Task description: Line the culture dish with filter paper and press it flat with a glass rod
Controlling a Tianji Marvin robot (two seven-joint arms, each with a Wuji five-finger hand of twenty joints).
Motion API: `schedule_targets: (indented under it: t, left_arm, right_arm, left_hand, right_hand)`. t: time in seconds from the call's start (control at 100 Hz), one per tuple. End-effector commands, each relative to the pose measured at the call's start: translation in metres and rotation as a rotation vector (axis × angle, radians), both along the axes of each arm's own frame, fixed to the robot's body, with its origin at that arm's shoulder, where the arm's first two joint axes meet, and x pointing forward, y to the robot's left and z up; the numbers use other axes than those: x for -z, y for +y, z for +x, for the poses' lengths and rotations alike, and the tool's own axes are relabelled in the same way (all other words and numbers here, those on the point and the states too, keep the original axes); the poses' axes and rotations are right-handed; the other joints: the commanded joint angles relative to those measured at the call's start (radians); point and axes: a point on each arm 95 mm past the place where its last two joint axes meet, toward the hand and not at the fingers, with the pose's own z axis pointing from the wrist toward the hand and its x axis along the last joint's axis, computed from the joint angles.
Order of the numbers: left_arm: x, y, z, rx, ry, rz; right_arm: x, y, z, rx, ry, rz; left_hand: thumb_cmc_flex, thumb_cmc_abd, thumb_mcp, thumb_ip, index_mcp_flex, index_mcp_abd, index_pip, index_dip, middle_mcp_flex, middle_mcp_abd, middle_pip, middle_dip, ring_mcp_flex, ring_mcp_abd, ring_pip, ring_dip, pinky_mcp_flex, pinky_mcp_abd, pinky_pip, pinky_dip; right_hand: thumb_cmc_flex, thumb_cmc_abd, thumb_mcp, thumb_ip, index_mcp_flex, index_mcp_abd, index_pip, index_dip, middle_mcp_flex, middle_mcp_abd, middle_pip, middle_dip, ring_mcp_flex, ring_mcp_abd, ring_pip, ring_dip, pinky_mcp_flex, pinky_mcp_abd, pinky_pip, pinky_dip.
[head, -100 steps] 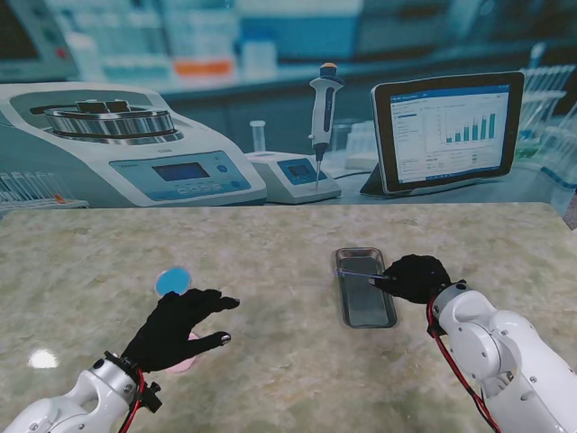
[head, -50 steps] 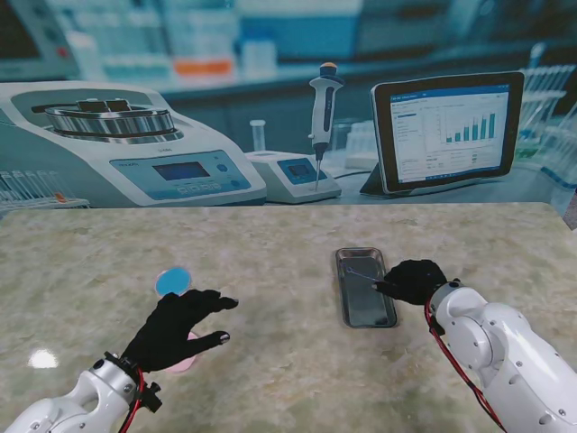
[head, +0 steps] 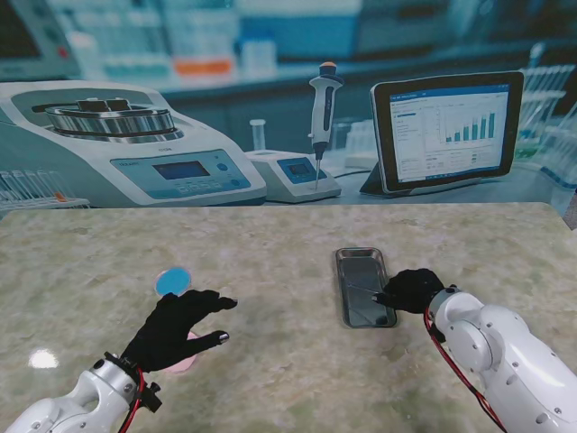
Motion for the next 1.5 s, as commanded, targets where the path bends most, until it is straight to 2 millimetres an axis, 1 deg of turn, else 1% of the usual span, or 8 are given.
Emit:
schedule_targets:
  t: [0.0, 0.09, 0.65, 0.76, 1.14, 1.32, 1.36, 1.49]
  left_arm:
    - [0.002, 0.0, -0.001, -0.003, 0.007, 0.001]
    - [0.003, 0.0, -0.001, -0.004, 0.011, 0.001]
    - [0.004, 0.002, 0.0, -0.014, 0.014, 0.001]
    - [0.004, 0.002, 0.0, -0.016, 0.013, 0.001]
    - [0.004, 0.003, 0.0, -0.02, 0.011, -0.002]
    - [0.004, 0.003, 0.001, -0.02, 0.01, -0.003]
    - [0.004, 0.004, 0.001, -0.02, 0.009, -0.003]
    - [0.004, 0.004, 0.001, -0.022, 0.008, -0.003]
  right_arm:
    - [0.006, -0.001, -0.003, -0.003, 0.024, -0.016]
    - [0.008, -0.001, -0.004, -0.008, 0.03, -0.031]
    - [0.011, -0.004, -0.008, -0.017, 0.042, -0.088]
    - [0.011, -0.007, -0.008, -0.024, 0.036, -0.104]
    - [0.011, -0.012, -0.01, -0.029, 0.02, -0.126]
    - [0.012, -0.013, -0.01, -0.03, 0.022, -0.134]
    - [0.012, -0.013, -0.01, -0.03, 0.022, -0.135]
    - [0.012, -0.014, -0.01, -0.033, 0.02, -0.139]
  left_hand:
    - [0.015, 0.034, -0.026, 0.029, -0.008, 0.001, -0.007, -0.003, -0.036, -0.018, -0.008, -0.005, -0.031, -0.03, -0.018, -0.011, -0.007, -0.023, -0.053, -0.011]
    - [0.015, 0.033, -0.026, 0.029, -0.008, 0.0, -0.007, -0.003, -0.036, -0.017, -0.008, -0.005, -0.03, -0.029, -0.018, -0.011, -0.006, -0.024, -0.053, -0.011]
    - [0.015, 0.034, -0.026, 0.029, -0.008, -0.001, -0.006, -0.003, -0.035, -0.018, -0.008, -0.004, -0.032, -0.029, -0.018, -0.012, -0.005, -0.025, -0.054, -0.009]
    - [0.015, 0.034, -0.025, 0.029, -0.008, 0.0, -0.006, -0.003, -0.035, -0.018, -0.008, -0.003, -0.033, -0.03, -0.018, -0.012, -0.005, -0.024, -0.054, -0.009]
    - [0.015, 0.034, -0.026, 0.029, -0.007, -0.002, -0.006, -0.003, -0.036, -0.016, -0.008, -0.003, -0.033, -0.03, -0.018, -0.013, -0.002, -0.025, -0.054, -0.008]
    - [0.015, 0.034, -0.026, 0.029, -0.006, 0.0, -0.005, -0.002, -0.036, -0.015, -0.007, -0.003, -0.034, -0.03, -0.019, -0.013, -0.001, -0.026, -0.053, -0.008]
    - [0.015, 0.034, -0.026, 0.029, -0.006, 0.0, -0.005, -0.002, -0.036, -0.015, -0.007, -0.003, -0.034, -0.03, -0.019, -0.013, -0.001, -0.026, -0.053, -0.008]
    - [0.015, 0.033, -0.026, 0.029, -0.006, -0.001, -0.004, -0.002, -0.036, -0.015, -0.007, -0.002, -0.034, -0.029, -0.019, -0.014, 0.0, -0.026, -0.053, -0.007]
  right_hand:
    - [0.021, 0.028, 0.002, 0.009, 0.007, 0.013, 0.023, -0.005, 0.001, -0.02, 0.033, 0.012, 0.0, -0.01, -0.011, 0.018, -0.011, -0.005, 0.024, 0.013]
    - [0.017, 0.031, 0.001, 0.009, 0.008, 0.002, 0.019, -0.005, 0.004, -0.029, 0.03, 0.011, 0.004, -0.017, -0.012, 0.017, -0.002, -0.012, 0.025, 0.011]
    - [0.012, 0.022, -0.012, 0.008, 0.012, -0.03, 0.001, -0.005, 0.007, -0.039, 0.013, 0.004, 0.002, -0.019, -0.019, 0.002, 0.003, -0.02, 0.023, -0.004]
    - [0.001, 0.017, -0.019, 0.006, 0.012, -0.056, -0.006, -0.005, 0.008, -0.052, -0.002, -0.004, -0.003, -0.026, -0.026, -0.004, 0.004, -0.027, 0.02, -0.01]
    - [-0.032, -0.024, -0.002, 0.004, -0.024, -0.099, -0.086, -0.031, -0.014, -0.039, -0.077, -0.059, -0.044, -0.008, -0.067, -0.05, -0.012, -0.038, 0.011, -0.033]
    - [-0.058, -0.047, 0.005, 0.003, -0.051, -0.108, -0.12, -0.046, -0.026, -0.036, -0.094, -0.075, -0.057, -0.007, -0.078, -0.059, -0.014, -0.047, 0.01, -0.035]
    - [-0.075, -0.054, 0.028, 0.001, -0.054, -0.11, -0.125, -0.054, -0.027, -0.035, -0.093, -0.086, -0.059, -0.006, -0.078, -0.065, -0.014, -0.049, 0.011, -0.037]
    - [-0.092, -0.067, 0.027, -0.002, -0.077, -0.116, -0.149, -0.063, -0.037, -0.036, -0.103, -0.092, -0.066, -0.006, -0.084, -0.068, -0.016, -0.054, 0.01, -0.038]
